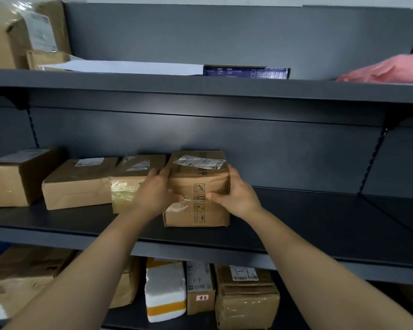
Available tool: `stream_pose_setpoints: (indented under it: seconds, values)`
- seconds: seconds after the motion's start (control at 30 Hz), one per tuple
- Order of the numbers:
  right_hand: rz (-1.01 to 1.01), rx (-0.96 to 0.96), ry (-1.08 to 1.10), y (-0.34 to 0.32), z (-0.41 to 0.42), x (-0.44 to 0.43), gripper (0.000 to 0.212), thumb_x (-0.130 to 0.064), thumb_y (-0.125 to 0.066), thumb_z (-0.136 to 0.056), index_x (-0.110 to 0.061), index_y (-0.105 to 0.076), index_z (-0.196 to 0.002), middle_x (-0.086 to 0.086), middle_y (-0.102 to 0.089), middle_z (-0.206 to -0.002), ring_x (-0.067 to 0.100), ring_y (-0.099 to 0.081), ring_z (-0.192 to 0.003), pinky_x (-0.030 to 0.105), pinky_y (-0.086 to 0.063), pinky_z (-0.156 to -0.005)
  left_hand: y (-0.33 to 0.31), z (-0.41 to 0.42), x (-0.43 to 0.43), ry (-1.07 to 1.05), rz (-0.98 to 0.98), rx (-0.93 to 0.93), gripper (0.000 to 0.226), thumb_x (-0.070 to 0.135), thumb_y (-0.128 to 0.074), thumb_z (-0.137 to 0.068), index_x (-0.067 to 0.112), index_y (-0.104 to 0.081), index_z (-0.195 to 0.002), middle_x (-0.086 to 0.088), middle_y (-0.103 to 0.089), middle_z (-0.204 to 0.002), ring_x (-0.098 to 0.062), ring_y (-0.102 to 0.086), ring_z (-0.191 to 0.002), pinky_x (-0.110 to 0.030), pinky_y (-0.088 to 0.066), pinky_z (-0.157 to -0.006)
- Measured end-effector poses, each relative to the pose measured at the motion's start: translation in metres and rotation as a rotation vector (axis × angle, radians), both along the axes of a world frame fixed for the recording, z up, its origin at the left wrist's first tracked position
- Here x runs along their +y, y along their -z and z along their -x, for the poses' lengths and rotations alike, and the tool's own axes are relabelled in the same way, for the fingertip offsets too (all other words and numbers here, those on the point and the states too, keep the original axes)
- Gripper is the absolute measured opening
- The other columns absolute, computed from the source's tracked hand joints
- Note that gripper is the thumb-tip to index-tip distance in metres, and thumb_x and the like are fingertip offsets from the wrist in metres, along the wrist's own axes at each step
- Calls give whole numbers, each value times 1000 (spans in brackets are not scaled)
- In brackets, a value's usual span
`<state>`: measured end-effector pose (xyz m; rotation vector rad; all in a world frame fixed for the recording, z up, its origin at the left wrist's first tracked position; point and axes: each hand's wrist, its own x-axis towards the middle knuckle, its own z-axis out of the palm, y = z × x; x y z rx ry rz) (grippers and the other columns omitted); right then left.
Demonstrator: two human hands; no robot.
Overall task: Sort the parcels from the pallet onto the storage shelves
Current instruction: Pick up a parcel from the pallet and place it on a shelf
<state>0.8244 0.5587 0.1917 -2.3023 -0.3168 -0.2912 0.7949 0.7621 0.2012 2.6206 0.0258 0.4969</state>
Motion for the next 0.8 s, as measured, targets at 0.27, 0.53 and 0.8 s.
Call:
stream_pose_setpoints:
  seconds: [0.27, 0.53, 0.8]
  values:
    - [352, -22, 108, 3, 37, -12, 98, -36, -71, -87, -13, -4, -155, 13, -41, -147, 30, -40, -133, 43, -45, -101, 13, 41, -21, -114, -391, -44, 104, 32, -76, -79, 15, -5, -153, -16, -13, -154, -35, -18, -142, -45, -30, -111]
    - [702, -98, 168, 30, 121, -71, 78, -42, -61, -91, -19, -19, -153, 8, -32, -154, 28, -28, -140, 43, -28, -111, 38, 100, -68, -29, -595, -11, 92, 47, -62, -87, 12, -8, -153, -9, -4, -161, -29, 1, -149, -46, -11, -118]
    - [812, 50, 411, 62, 236, -132, 71, -45, -65, -87, -21, -34, -146, 8, -42, -145, 29, -33, -136, 43, -31, -107, 71, 155, -122, 310, -642, -96, 66, 21, -62, -87, 10, -31, -144, -7, -36, -148, -24, -30, -136, -34, -31, -106]
